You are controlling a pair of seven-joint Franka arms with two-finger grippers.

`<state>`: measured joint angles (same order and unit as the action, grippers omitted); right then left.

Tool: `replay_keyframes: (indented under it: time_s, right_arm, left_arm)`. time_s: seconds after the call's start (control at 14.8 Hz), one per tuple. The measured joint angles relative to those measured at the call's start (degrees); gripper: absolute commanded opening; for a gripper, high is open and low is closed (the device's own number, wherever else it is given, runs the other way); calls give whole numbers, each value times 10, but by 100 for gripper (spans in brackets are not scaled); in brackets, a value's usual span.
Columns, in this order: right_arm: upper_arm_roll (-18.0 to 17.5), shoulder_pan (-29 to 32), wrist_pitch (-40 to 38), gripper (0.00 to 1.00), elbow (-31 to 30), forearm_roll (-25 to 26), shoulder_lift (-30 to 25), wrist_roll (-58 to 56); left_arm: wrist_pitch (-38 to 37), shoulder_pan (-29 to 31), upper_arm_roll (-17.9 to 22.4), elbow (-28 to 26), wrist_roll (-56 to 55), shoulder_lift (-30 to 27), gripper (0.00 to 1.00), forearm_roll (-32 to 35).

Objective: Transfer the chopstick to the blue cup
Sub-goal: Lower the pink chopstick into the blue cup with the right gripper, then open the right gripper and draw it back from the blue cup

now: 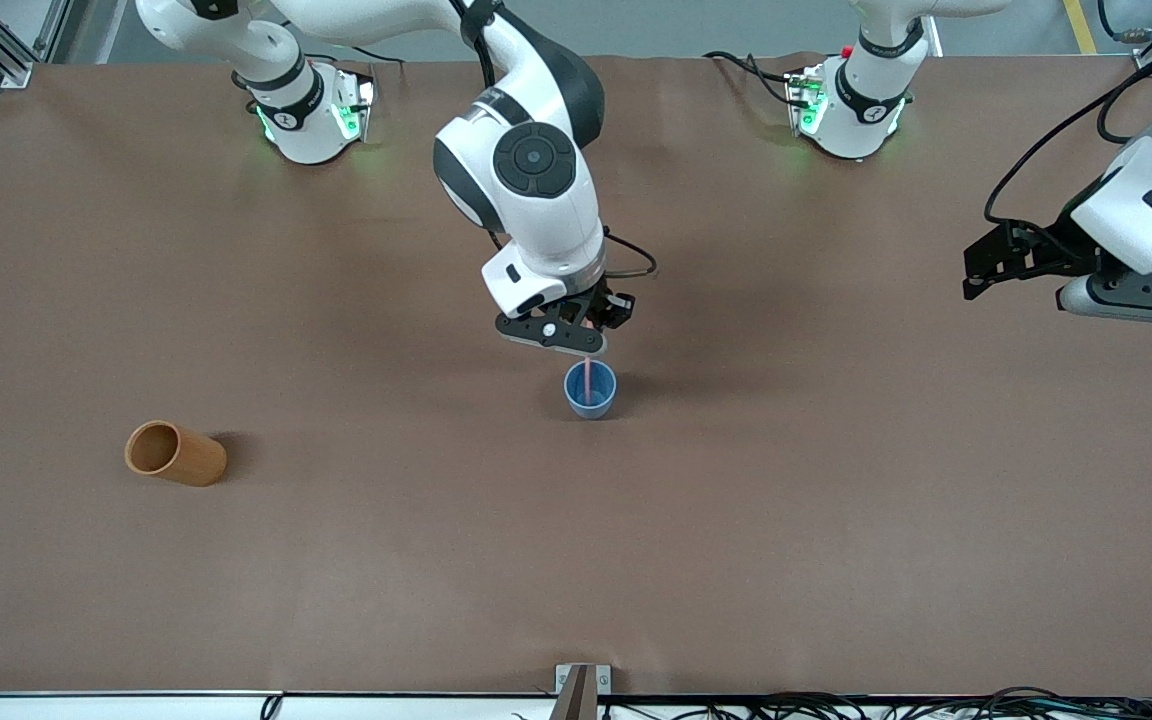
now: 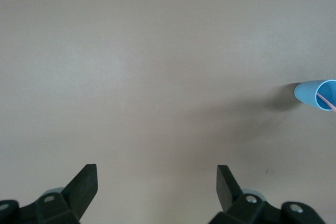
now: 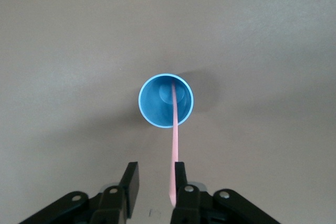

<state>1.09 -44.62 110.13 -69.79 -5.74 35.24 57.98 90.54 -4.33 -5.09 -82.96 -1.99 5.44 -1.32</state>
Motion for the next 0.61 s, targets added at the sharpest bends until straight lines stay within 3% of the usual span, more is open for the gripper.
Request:
replay_keyframes:
  time_s: [0.07,0.13,0.4,0.61]
  right_arm:
    - [2,1,0,94,0,0,0,0]
    - [3,2,1,100,1,0,-1,0]
    - [9,28,-1,100,7,0,-20,-18]
    - [12,78,-75,100,11,1,-71,-93]
  left_arm:
    - [0,0,0,0,0,0,100,0]
    - [0,0,0,0,0,0,100,0]
    - [0,0,0,-1,0,0,100,0]
    - [0,0,0,-2,0,0,100,0]
